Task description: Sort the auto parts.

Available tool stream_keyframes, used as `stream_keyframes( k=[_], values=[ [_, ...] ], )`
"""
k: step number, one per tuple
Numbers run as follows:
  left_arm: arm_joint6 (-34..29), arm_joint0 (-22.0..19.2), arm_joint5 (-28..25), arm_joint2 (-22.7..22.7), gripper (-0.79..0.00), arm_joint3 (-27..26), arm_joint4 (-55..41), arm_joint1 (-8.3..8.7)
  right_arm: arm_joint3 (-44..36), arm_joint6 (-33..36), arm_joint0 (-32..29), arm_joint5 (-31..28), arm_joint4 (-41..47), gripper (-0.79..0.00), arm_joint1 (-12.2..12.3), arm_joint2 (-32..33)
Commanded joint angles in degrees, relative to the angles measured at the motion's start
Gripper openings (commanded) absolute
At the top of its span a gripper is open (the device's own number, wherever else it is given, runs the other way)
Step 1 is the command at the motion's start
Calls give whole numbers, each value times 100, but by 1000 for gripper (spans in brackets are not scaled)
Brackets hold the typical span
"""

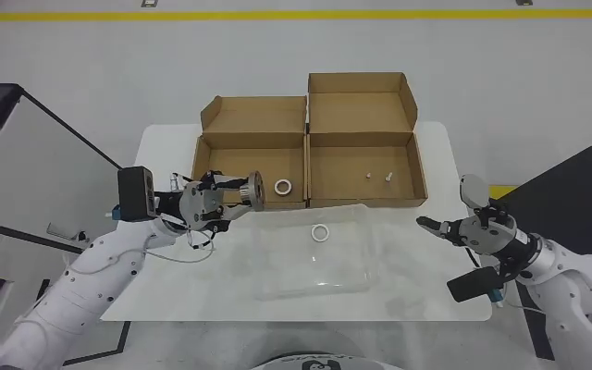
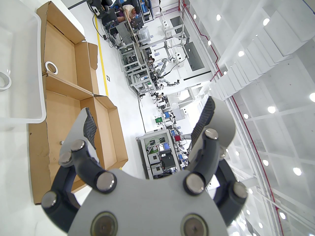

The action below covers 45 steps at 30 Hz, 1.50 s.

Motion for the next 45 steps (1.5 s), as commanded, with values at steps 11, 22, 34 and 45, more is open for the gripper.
stream_keyframes(
  k=[11,22,34,45],
  values=[
    [-74,90,3,-23,-785,-74,-364,-33,0,0,0,0,0,0,0,0],
    [0,321,1,-53,-785,-325,-1304,-171,0,0,0,0,0,0,0,0],
    [-9,486,-10,-332,-785,-874,-1553,-259,0,0,0,0,0,0,0,0],
    [-356,721,-357,-687,-785,-1121,-1890,-356,0,0,0,0,0,0,0,0]
  ],
)
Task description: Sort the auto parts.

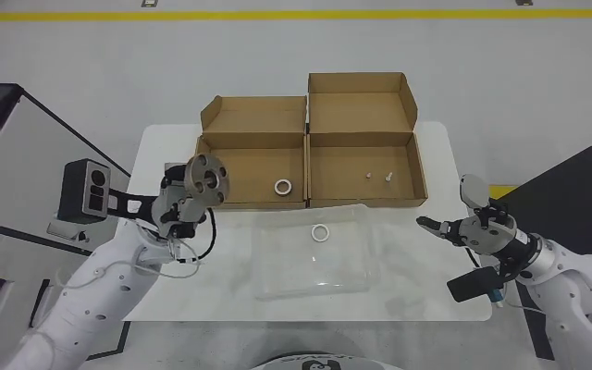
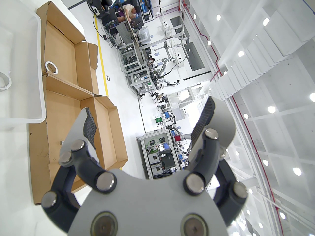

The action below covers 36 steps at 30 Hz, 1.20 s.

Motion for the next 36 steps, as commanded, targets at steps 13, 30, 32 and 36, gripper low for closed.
stream_keyframes(
  k=[13,30,32,36],
  values=[
    [-968,466,-967,-782,-785,-352,-1650,-510,0,0,0,0,0,0,0,0],
    [-969,604,-967,-810,-785,-540,-1551,-938,0,0,0,0,0,0,0,0],
    [-969,612,-967,-808,-785,-498,-1441,-942,0,0,0,0,0,0,0,0],
    [-969,622,-967,-821,-785,-364,-1049,-917,0,0,0,0,0,0,0,0]
  ],
)
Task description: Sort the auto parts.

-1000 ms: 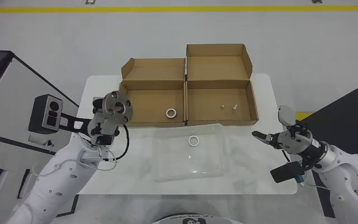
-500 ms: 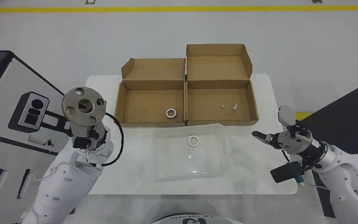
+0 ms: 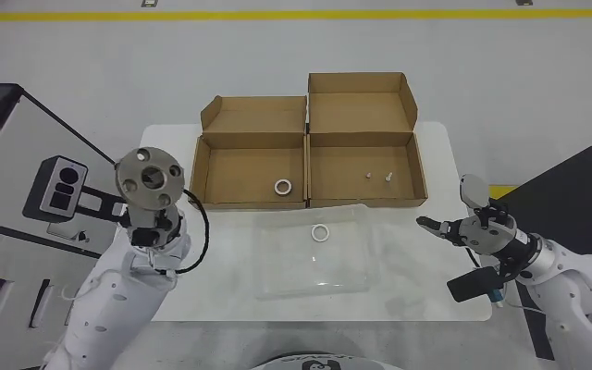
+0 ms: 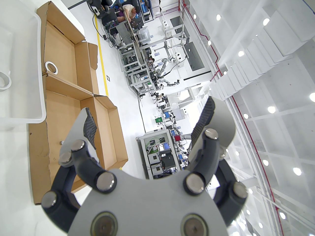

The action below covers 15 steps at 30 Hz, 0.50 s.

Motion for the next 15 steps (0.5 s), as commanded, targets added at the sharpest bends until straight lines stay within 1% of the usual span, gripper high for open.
stream_keyframes(
  k=[1,5,8,15],
  values=[
    [0,2,0,-4,-785,59,219,23,0,0,0,0,0,0,0,0],
    [0,7,0,-17,-785,111,373,58,0,0,0,0,0,0,0,0],
    [0,13,0,-5,-785,90,309,75,0,0,0,0,0,0,0,0],
    [0,8,0,4,-785,-53,-372,31,0,0,0,0,0,0,0,0]
  ],
)
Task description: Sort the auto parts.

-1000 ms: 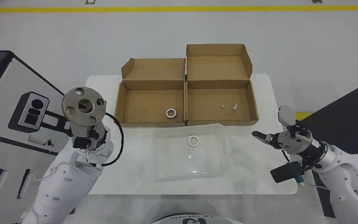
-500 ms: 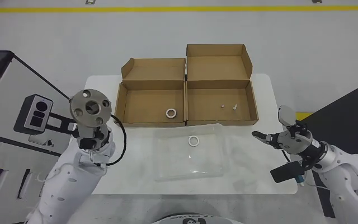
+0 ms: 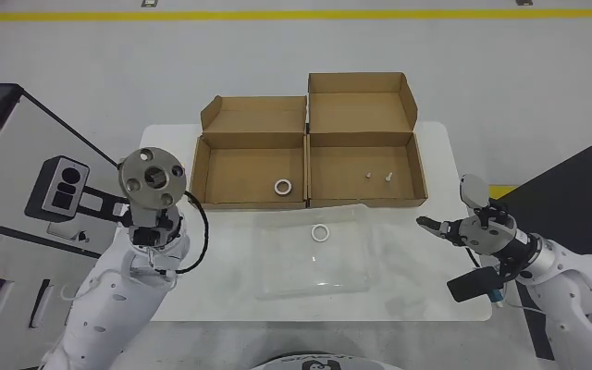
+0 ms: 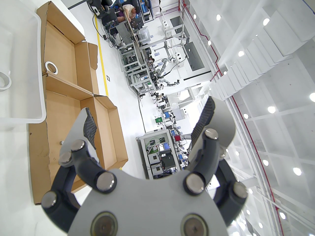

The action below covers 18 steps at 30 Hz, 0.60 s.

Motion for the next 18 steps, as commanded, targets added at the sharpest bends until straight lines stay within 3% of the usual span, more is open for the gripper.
stream_keyframes(
  k=[1,10,18],
  values=[
    [0,-8,0,-8,-785,-17,-107,-16,0,0,0,0,0,0,0,0],
    [-1,-29,0,-2,-785,-9,-135,-69,0,0,0,0,0,0,0,0],
    [-1,-53,0,110,-785,53,229,-15,0,0,0,0,0,0,0,0]
  ],
)
